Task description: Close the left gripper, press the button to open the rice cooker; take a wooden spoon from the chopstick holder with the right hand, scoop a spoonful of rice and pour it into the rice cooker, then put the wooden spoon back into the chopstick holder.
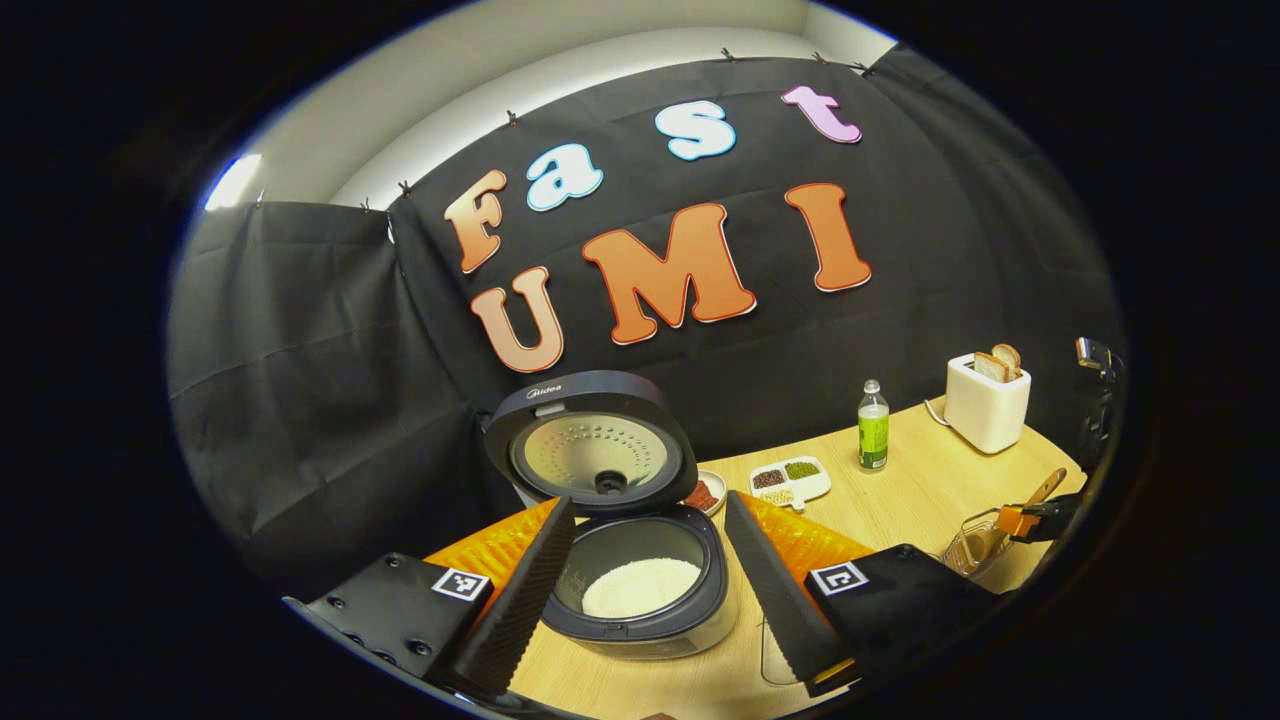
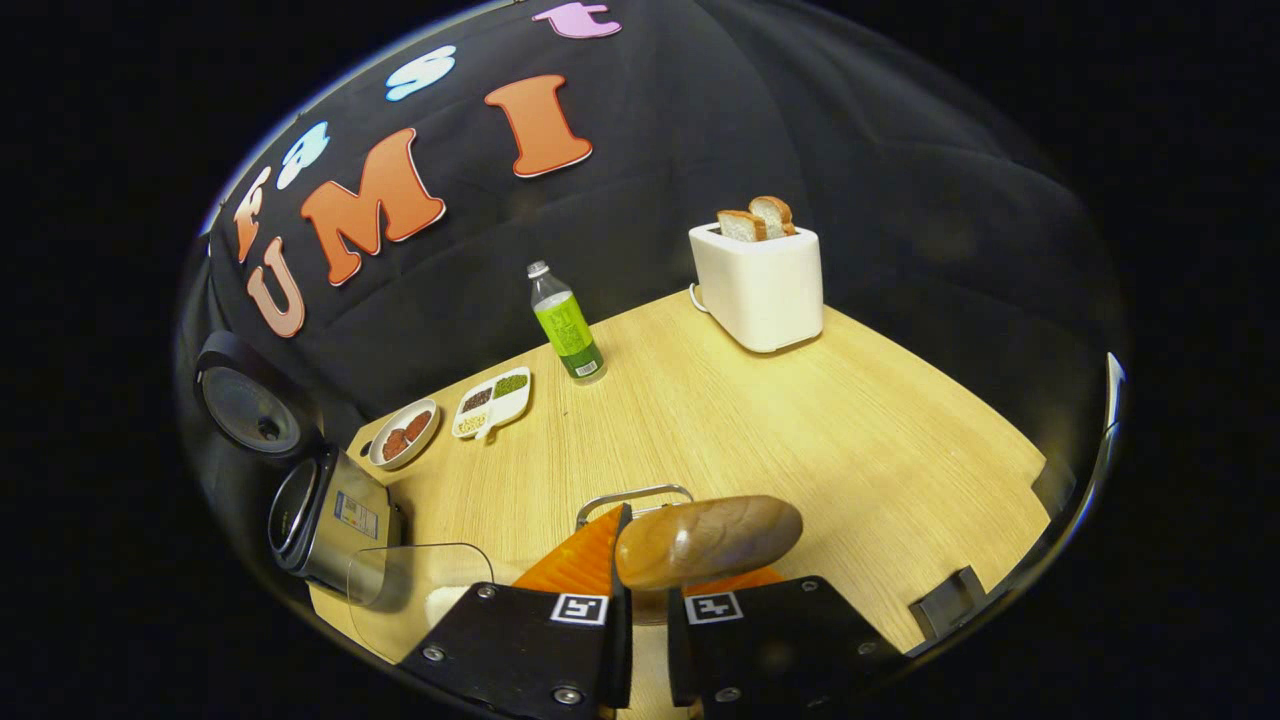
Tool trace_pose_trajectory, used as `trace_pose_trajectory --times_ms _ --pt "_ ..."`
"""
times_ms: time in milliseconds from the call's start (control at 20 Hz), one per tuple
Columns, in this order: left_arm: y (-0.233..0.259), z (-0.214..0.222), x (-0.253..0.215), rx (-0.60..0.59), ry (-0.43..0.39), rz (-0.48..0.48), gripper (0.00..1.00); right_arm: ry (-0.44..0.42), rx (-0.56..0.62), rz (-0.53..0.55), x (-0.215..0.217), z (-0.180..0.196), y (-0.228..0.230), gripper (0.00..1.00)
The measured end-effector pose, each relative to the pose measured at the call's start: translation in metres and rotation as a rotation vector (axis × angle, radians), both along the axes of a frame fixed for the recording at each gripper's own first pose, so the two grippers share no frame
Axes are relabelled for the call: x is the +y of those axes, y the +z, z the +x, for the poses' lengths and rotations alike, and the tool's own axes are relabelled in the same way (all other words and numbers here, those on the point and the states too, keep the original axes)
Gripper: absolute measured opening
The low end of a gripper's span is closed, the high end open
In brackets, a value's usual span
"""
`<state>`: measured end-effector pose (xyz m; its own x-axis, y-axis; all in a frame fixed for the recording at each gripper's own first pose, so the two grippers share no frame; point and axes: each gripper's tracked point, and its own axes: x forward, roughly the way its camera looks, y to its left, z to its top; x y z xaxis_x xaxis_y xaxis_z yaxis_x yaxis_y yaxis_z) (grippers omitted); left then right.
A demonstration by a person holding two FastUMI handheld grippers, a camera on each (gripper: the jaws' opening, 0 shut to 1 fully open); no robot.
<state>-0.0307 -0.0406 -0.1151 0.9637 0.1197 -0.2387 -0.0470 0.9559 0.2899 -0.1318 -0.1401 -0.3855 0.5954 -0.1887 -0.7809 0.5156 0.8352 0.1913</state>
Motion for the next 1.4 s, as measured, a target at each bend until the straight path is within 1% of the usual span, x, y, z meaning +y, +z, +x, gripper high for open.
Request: trace_pose_trajectory --times_ms 200,300,450,550,600,700,850,900,1000,1050,1100,1150,1200,1250,1400 --pt "0.007 -0.002 0.004 -0.02 -0.008 0.009 1.0 0.025 0.031 0.01 0.002 0.005 0.003 0.11" --pt "0.017 -0.002 0.01 -0.052 -0.003 0.007 1.0 0.009 0.007 -0.005 -0.005 0.012 0.018 0.11" --pt "0.026 -0.005 0.025 -0.102 0.028 -0.02 0.94 0.011 -0.033 -0.024 -0.009 0.025 0.047 0.11" --pt "0.032 -0.007 0.038 -0.131 0.052 -0.056 1.0 0.027 -0.063 -0.038 -0.007 0.034 0.07 0.11" --pt "0.037 -0.007 0.047 -0.145 0.067 -0.067 0.94 0.041 -0.08 -0.043 -0.003 0.039 0.082 0.11" --pt "0.039 -0.009 0.06 -0.159 0.088 -0.094 0.94 0.077 -0.113 -0.038 0.011 0.047 0.104 0.11" --pt "0.036 -0.009 0.083 -0.16 0.128 -0.1 0.94 0.157 -0.139 0.011 0.048 0.055 0.124 0.11" --pt "0.033 -0.01 0.089 -0.155 0.139 -0.101 0.94 0.184 -0.142 0.034 0.064 0.056 0.126 0.11" --pt "0.028 -0.011 0.1 -0.142 0.16 -0.111 1.0 0.235 -0.139 0.075 0.09 0.055 0.126 0.11" --pt "0.026 -0.012 0.106 -0.136 0.171 -0.113 0.94 0.26 -0.133 0.085 0.103 0.054 0.123 0.11" --pt "0.024 -0.013 0.111 -0.133 0.178 -0.115 0.97 0.282 -0.128 0.083 0.112 0.052 0.121 0.11" --pt "0.022 -0.013 0.117 -0.131 0.187 -0.114 1.0 0.307 -0.114 0.074 0.121 0.051 0.115 0.11" --pt "0.021 -0.012 0.121 -0.126 0.194 -0.116 1.0 0.325 -0.093 0.059 0.128 0.049 0.106 0.11" --pt "0.017 -0.014 0.125 -0.119 0.201 -0.119 0.94 0.339 -0.074 0.045 0.133 0.047 0.097 0.11" --pt "0.007 -0.015 0.133 -0.09 0.208 -0.121 0.94 0.366 -0.015 -0.01 0.142 0.041 0.07 0.11"
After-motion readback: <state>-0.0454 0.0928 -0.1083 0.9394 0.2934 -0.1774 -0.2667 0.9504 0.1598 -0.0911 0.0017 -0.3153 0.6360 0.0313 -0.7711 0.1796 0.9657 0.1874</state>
